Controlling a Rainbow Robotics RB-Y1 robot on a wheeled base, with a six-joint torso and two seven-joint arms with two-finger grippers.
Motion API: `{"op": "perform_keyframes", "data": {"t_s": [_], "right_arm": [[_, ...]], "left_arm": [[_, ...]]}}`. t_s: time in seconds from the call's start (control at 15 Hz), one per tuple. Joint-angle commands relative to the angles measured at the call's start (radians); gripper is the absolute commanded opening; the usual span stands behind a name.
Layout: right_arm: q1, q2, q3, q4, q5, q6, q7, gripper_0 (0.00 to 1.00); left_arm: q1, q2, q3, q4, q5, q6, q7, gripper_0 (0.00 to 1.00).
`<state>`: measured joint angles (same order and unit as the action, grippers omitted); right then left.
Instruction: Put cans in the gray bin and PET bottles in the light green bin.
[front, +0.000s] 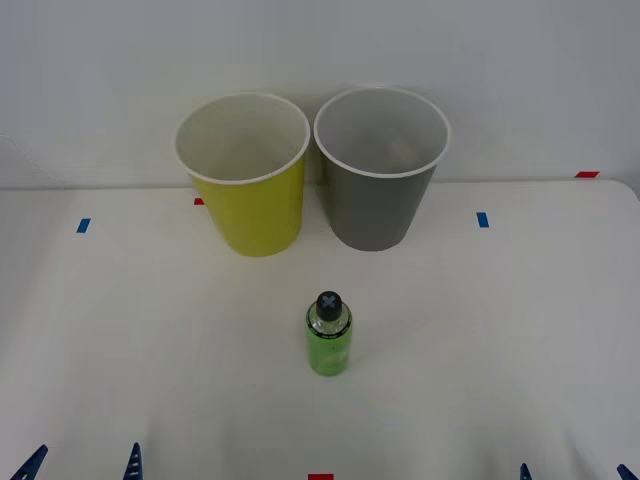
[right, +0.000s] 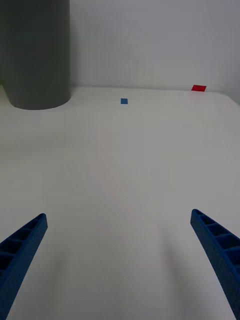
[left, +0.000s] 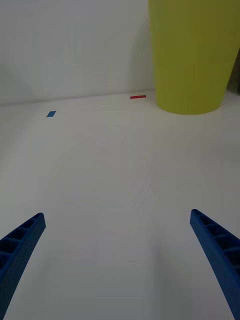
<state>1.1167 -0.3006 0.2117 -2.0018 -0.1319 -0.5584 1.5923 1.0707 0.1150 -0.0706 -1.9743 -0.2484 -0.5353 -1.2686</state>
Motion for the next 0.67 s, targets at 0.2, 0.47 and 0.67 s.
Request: {"op": "perform_keyframes", "data": {"t_s": [0.2,0.47,0.67], "right_arm": [[0.0,0.0,0.0,0.0,0.0,0.0,0.0,1.0],[0.0,0.0,0.0,0.0,0.0,0.0,0.0,1.0],[0.0,0.0,0.0,0.0,0.0,0.0,0.0,1.0]], "left_arm": [[0.0,0.0,0.0,0.0,0.0,0.0,0.0,1.0],[0.0,0.0,0.0,0.0,0.0,0.0,0.0,1.0],[0.0,0.0,0.0,0.0,0.0,0.0,0.0,1.0]]}}
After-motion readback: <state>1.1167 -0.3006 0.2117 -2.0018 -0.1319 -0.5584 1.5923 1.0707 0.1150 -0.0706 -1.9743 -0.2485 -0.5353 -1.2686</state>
